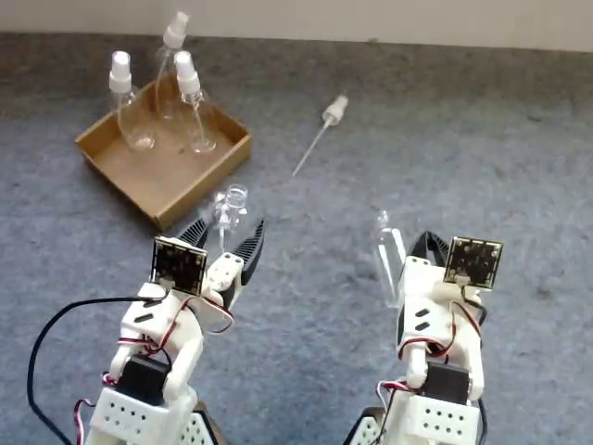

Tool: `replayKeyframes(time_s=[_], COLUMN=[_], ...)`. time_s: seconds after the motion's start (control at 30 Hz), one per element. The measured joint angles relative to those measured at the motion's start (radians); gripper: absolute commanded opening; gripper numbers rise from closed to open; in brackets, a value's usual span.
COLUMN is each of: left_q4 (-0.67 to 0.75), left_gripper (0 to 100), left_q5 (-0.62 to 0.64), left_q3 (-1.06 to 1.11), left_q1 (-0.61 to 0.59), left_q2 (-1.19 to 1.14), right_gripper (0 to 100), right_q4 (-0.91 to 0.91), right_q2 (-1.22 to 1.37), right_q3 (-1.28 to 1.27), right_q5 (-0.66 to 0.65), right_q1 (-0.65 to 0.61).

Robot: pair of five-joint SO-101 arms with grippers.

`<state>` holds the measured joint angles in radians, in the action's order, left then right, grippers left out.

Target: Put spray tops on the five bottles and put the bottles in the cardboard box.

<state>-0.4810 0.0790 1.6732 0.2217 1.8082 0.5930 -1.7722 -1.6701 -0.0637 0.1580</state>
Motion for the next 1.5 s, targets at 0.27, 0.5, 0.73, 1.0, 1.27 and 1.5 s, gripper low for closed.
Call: replayKeyframes(time_s=[0.27,0.5,0.73,1.0,1.27,1.5], left_q4=[0.0,0.0,-0.031,-0.058,-0.058,-0.061], left_gripper=[3,3,3,3,3,3], left_q5=[0.0,0.0,0.0,0.0,0.0,0.0], left_q3=[0.002,0.002,0.002,0.002,0.002,0.002], left_q1=[-0.009,-0.008,-0.008,-0.008,-0.008,-0.008], left_q2=[0.0,0.0,0.0,0.0,0.0,0.0], right_gripper=[0.8,0.8,0.8,0.8,0.8,0.8], right_q4=[0.0,0.0,0.0,0.0,0.0,0.0], right_q2=[0.0,0.0,0.0,0.0,0.0,0.0], right_q3=[0.0,0.0,0.0,0.0,0.0,0.0], right_q5=[0.0,0.0,0.0,0.0,0.0,0.0], right_q1=[0.0,0.0,0.0,0.0,0.0,0.0])
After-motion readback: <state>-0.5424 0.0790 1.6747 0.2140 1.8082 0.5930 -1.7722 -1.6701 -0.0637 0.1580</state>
